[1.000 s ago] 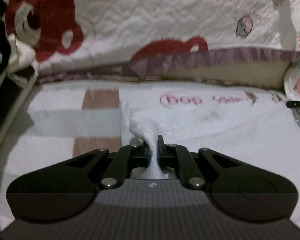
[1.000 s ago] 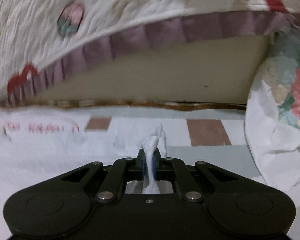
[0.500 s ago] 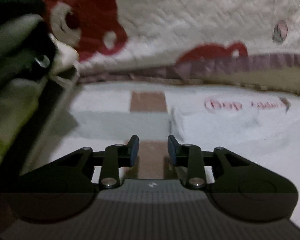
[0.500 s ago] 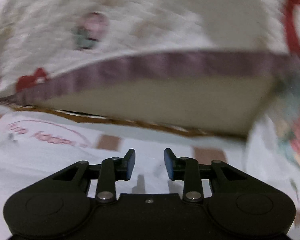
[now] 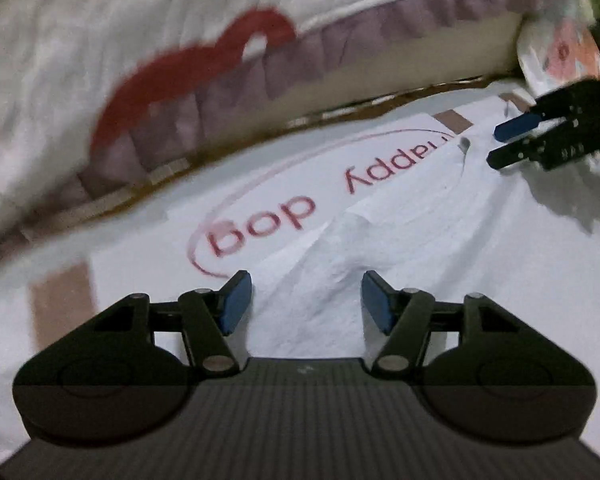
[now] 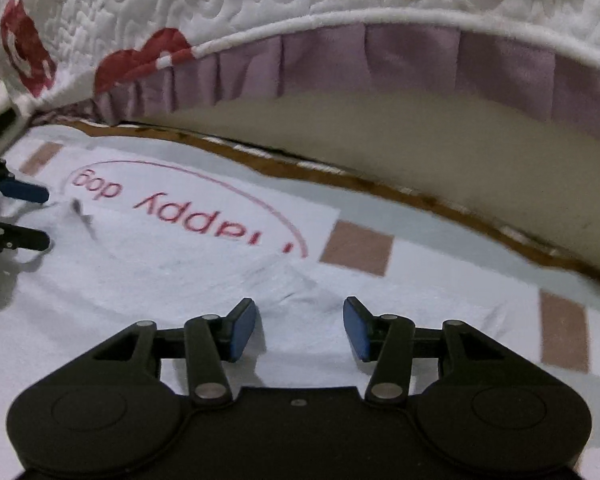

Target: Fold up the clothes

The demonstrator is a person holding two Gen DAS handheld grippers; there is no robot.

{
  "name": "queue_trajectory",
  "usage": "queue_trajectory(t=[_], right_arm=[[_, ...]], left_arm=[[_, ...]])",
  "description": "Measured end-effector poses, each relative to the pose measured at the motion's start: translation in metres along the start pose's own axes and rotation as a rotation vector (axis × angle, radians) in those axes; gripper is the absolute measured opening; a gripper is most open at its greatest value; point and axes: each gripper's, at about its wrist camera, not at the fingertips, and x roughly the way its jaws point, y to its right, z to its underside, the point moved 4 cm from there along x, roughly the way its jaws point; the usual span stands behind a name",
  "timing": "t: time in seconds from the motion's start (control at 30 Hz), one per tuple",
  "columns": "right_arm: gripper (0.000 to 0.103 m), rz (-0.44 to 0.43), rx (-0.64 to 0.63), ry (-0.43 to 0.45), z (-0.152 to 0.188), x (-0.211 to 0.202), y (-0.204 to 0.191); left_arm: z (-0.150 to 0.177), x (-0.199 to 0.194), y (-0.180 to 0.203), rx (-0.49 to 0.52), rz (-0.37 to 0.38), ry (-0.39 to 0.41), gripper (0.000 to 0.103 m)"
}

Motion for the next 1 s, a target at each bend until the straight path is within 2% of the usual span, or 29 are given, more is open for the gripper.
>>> queue_trajectory(t=[0.03, 0.07, 0.1, 0.13, 0.17, 0.2, 0.23, 0.27, 0.33, 0.37, 0.43, 0.53, 0.57, 0.63, 0.67, 0.73, 0.77, 0.8, 0.83, 0.87, 0.9, 0.93, 0.97, 1.0], right_arm=[[0.068, 0.001, -0.006, 0.000, 0.001, 0.001, 0.002], [0.072, -0.006, -0.010, -0.007, 0.002, 0.004, 0.003], [0.074, -0.013, -0.021, -0.005, 0.003, 0.005, 0.003], [0.080, -0.019, -0.038, 0.004, 0.004, 0.004, 0.002], [0.081, -0.024, -0.056, 0.013, 0.005, 0.003, 0.001], [0.081, -0.030, -0.073, 0.022, 0.006, 0.003, -0.001], [0.070, -0.036, -0.090, 0.031, 0.007, 0.002, -0.002], [0.040, -0.042, -0.107, 0.041, 0.008, 0.002, -0.003], [0.015, -0.053, -0.141, 0.059, 0.010, 0.000, -0.006], [0.011, -0.045, -0.158, 0.068, 0.009, -0.001, -0.007], [0.009, -0.015, -0.144, 0.098, 0.003, -0.004, -0.006], [0.009, 0.018, -0.102, 0.137, -0.007, -0.006, -0.003], [0.010, 0.030, -0.105, 0.116, -0.008, -0.001, -0.004], [0.015, 0.063, -0.112, 0.054, -0.009, 0.012, -0.005], [0.024, 0.086, -0.105, 0.054, -0.009, 0.012, -0.004], [0.032, 0.115, -0.035, 0.113, -0.011, -0.004, 0.003], [0.040, 0.129, 0.024, 0.142, -0.011, -0.016, 0.011], [0.041, 0.131, 0.085, 0.165, -0.008, -0.031, 0.018], [0.042, 0.125, 0.146, 0.183, -0.002, -0.050, 0.025], [0.043, 0.099, 0.206, 0.215, 0.009, -0.074, 0.030], [0.046, 0.056, 0.266, 0.257, 0.024, -0.103, 0.034], [0.062, 0.019, 0.321, 0.289, 0.042, -0.129, 0.037], [0.071, 0.001, 0.368, 0.304, 0.066, -0.153, 0.039], [0.071, 0.001, 0.392, 0.283, 0.091, -0.168, 0.039]], left_arm=[[0.001, 0.002, -0.003, -0.032, 0.035, -0.002, 0.058], [0.002, 0.001, -0.003, -0.034, 0.041, -0.001, 0.048], [0.003, 0.000, -0.003, -0.033, 0.044, 0.000, 0.025], [0.004, 0.000, -0.004, -0.033, 0.025, -0.006, 0.016], [0.003, 0.000, -0.003, -0.038, 0.025, -0.010, 0.007], [0.003, -0.001, -0.003, -0.043, 0.028, -0.013, 0.004], [0.001, -0.002, 0.000, -0.030, 0.017, -0.008, 0.004], [0.000, -0.005, 0.005, 0.002, -0.005, 0.008, 0.004], [-0.004, -0.012, 0.015, 0.065, -0.053, 0.047, 0.004], [-0.008, -0.017, 0.017, 0.079, -0.077, 0.074, 0.004], [-0.017, -0.023, 0.018, 0.088, -0.116, 0.121, 0.004], [-0.023, -0.016, 0.013, 0.057, -0.141, 0.112, 0.004], [-0.021, -0.008, 0.014, 0.059, -0.150, 0.087, 0.004], [-0.017, -0.019, 0.013, 0.020, -0.182, 0.096, 0.011], [-0.015, -0.024, 0.013, -0.001, -0.199, 0.102, 0.019], [-0.010, -0.036, 0.012, -0.043, -0.233, 0.114, 0.028], [-0.008, -0.042, 0.011, -0.064, -0.250, 0.120, 0.039], [-0.005, -0.048, 0.011, -0.085, -0.266, 0.126, 0.044], [-0.003, -0.054, 0.010, -0.106, -0.283, 0.132, 0.044], [0.006, -0.069, 0.017, -0.114, -0.262, 0.139, 0.047], [0.017, -0.086, 0.024, -0.121, -0.236, 0.145, 0.054], [0.030, -0.098, 0.028, -0.144, -0.241, 0.123, 0.058], [0.044, -0.110, 0.030, -0.169, -0.251, 0.097, 0.062], [0.058, -0.122, 0.033, -0.194, -0.259, 0.071, 0.062]])
